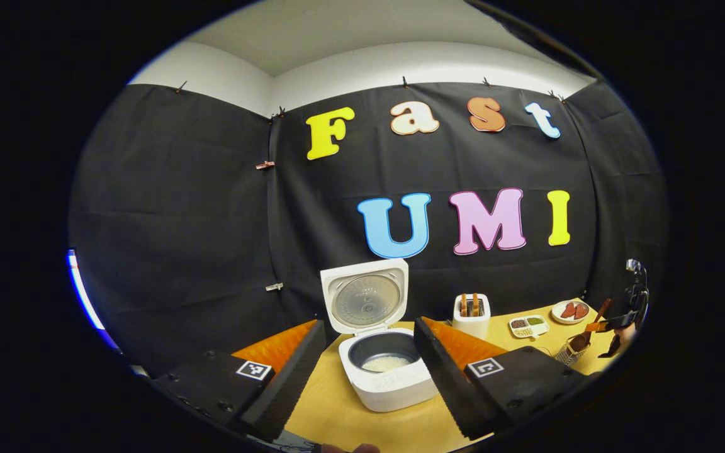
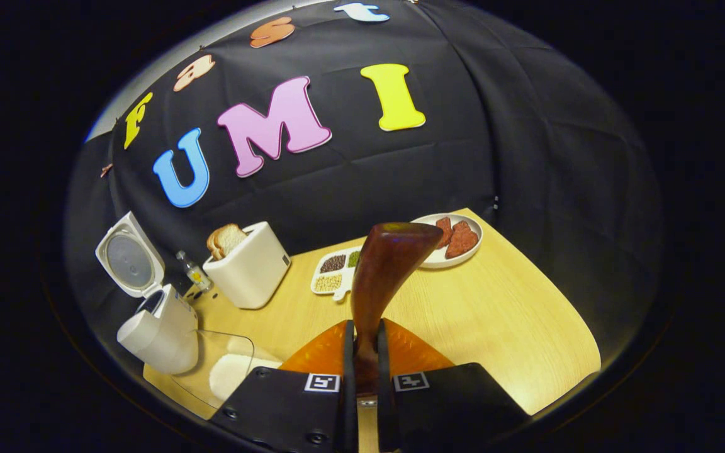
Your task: Close the left gripper, press the button to open the rice cooker; take a wooden spoon from the chopstick holder with the right hand, scoop a spoonful of rice and pour it into the rice cooker, then put the wooden spoon back into the chopstick holder.
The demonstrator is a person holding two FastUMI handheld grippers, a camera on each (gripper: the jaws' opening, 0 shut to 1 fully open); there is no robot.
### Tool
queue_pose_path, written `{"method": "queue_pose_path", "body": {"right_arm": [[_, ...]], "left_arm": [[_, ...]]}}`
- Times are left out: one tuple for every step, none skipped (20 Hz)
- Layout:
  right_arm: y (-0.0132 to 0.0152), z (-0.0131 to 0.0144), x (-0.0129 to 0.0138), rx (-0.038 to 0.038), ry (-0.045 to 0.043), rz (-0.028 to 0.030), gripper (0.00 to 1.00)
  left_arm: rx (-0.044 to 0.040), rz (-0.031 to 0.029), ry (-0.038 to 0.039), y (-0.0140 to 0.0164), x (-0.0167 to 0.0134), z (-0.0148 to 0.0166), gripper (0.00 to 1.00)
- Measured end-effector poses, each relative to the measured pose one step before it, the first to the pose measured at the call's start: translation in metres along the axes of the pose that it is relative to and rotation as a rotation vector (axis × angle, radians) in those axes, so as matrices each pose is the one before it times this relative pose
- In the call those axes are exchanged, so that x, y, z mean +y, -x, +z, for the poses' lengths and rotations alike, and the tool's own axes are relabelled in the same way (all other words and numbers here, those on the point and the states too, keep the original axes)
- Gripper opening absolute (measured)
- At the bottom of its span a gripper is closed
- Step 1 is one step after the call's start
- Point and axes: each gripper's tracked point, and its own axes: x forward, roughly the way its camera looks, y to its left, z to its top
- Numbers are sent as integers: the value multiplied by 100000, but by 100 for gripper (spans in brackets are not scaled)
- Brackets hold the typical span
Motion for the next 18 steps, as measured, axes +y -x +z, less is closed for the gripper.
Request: {"method": "queue_pose_path", "body": {"right_arm": [[370, 1258, 24, -2964, 923, -354, 16], [323, 1303, 352, -2937, 1437, 163, 16], [196, 942, 455, -1857, 1052, 203, 16], [268, 807, 522, -1087, 241, 532, 16], [479, 958, 871, -1650, -735, 1237, 16], [514, 872, 1050, -1648, -1382, 1452, 16], [587, 648, 1132, -1211, -1814, 1545, 16], [557, 497, 1377, -1294, -1773, 1706, 16], [495, 271, 1546, -1131, -1235, 2080, 16], [552, 119, 1602, -392, -915, 2243, 16], [500, -100, 1630, -514, -539, 2438, 16], [292, -309, 1581, -246, -54, 2143, 16], [-36, -725, 1203, 478, 581, 1367, 16], [24, -958, 1076, 891, 787, 843, 16], [29, -920, 1033, 1074, 612, 491, 16], [-145, -940, 973, 757, 319, 422, 16], [-478, -1422, 931, 1499, -220, -141, 16], [-412, -1004, 467, 963, 69, -610, 10]], "left_arm": [[-481, -428, 1, -2, 310, 105, 97], [-407, -463, -3, -76, 261, -83, 97], [-68, -536, 43, -46, 311, -43, 97], [-179, -748, 175, -39, 191, -135, 97], [-85, -576, 327, -113, 308, 4, 97], [-254, -536, 482, -86, 365, -111, 97], [-416, -350, 663, -101, 363, -30, 97], [-468, -662, 581, -144, 292, -11, 97], [-399, -601, 261, -202, 294, -57, 97], [-186, -921, 107, -148, 234, -180, 97], [-359, -1180, 70, -40, 290, -30, 97], [-509, -1037, -38, -192, 287, -96, 97], [-643, -896, 172, -172, 392, -14, 97], [-446, -897, 365, -174, 344, -66, 97], [-332, -672, 549, -128, 496, 10, 97], [-365, -962, 475, -177, 369, -138, 97], [-32, -910, 226, -146, 404, -98, 97], [-83, -830, -126, -54, 358, -267, 97]]}}
